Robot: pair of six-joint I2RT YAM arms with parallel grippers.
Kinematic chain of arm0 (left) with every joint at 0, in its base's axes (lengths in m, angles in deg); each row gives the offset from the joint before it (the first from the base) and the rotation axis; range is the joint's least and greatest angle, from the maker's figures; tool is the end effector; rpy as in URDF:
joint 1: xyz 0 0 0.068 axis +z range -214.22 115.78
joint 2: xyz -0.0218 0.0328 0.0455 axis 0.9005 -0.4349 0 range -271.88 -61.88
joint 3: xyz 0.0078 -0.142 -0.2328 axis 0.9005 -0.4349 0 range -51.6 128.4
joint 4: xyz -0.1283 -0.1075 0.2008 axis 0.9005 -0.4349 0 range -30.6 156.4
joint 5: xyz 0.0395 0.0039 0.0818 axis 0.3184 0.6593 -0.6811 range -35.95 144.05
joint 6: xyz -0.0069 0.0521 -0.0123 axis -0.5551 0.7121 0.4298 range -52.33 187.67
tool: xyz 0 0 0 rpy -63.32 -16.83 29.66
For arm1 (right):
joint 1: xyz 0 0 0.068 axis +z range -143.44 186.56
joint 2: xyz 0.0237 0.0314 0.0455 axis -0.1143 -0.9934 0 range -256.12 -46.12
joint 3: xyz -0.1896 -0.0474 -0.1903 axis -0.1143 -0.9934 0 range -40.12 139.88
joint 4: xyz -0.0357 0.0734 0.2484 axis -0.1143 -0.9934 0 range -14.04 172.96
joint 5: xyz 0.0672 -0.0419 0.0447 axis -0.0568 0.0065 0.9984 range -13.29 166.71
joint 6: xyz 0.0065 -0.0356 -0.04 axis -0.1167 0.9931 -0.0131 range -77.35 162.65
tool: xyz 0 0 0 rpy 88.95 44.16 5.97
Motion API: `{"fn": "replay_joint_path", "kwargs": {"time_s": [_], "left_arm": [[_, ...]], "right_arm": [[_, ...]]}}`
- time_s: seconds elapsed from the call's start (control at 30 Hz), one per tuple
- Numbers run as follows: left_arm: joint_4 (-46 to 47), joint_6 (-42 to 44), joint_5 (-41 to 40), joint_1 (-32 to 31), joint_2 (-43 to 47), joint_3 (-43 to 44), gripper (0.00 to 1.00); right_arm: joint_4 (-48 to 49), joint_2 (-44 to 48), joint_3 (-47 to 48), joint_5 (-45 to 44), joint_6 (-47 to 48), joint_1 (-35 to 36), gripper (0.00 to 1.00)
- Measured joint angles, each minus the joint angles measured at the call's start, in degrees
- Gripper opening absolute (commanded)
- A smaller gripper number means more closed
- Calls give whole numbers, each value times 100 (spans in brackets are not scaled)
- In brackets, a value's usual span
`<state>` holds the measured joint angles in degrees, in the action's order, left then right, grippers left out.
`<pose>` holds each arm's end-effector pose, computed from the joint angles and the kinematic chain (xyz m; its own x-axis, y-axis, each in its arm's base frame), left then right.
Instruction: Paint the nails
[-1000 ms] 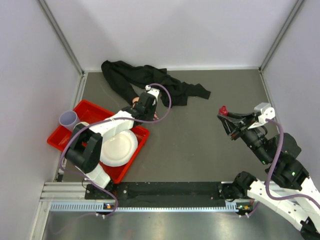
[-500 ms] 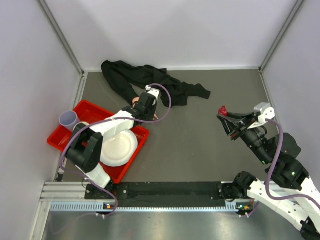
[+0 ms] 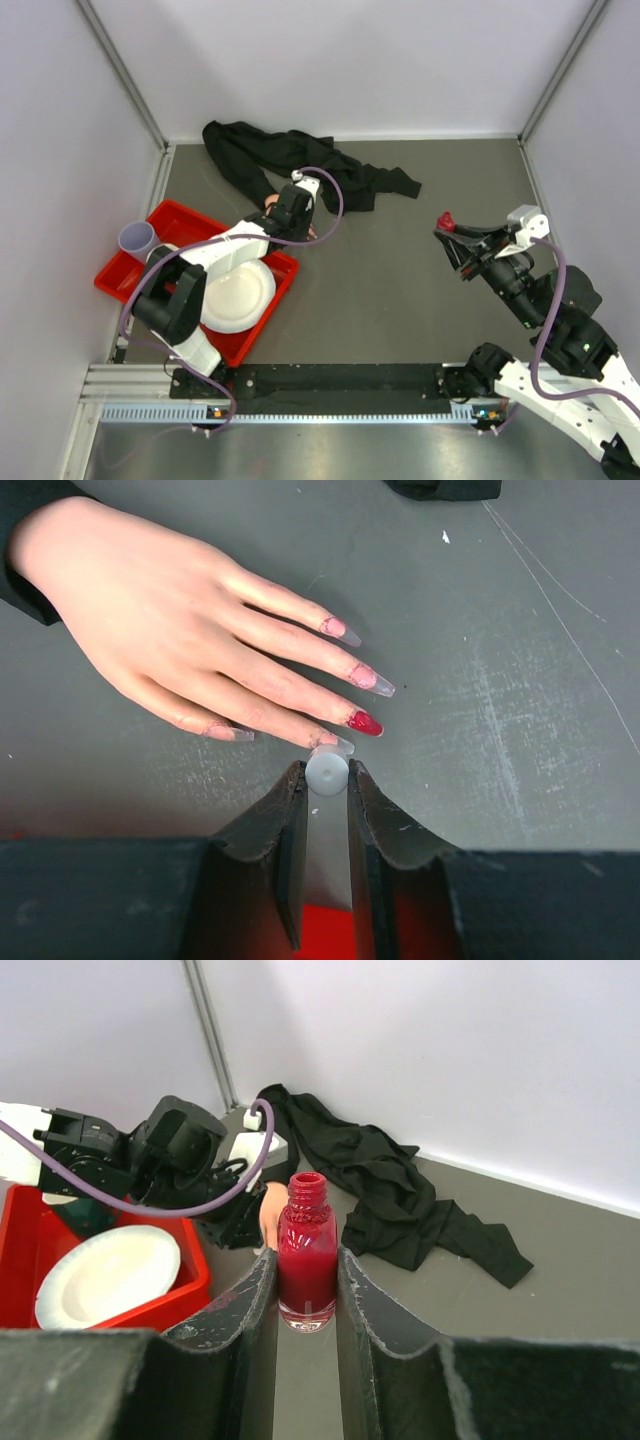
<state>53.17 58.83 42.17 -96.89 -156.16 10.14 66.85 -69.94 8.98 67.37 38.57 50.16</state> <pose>0.3024 -0.1851 0.2175 -0.6587 0.2437 -0.7118 0.3097 0.9500 0.0387 0.0634 0.0525 0.3964 0.0750 0.1683 -0.9829 -0.5711 0.8152 0.0960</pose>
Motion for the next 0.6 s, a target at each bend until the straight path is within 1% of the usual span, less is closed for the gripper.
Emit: {"fn": "replay_joint_path", "kwargs": {"time_s": [0.6], "left_arm": [[39, 9, -4, 0, -2, 61, 0]], "right_arm": [[-7, -74, 0, 37, 0, 0, 0]]}}
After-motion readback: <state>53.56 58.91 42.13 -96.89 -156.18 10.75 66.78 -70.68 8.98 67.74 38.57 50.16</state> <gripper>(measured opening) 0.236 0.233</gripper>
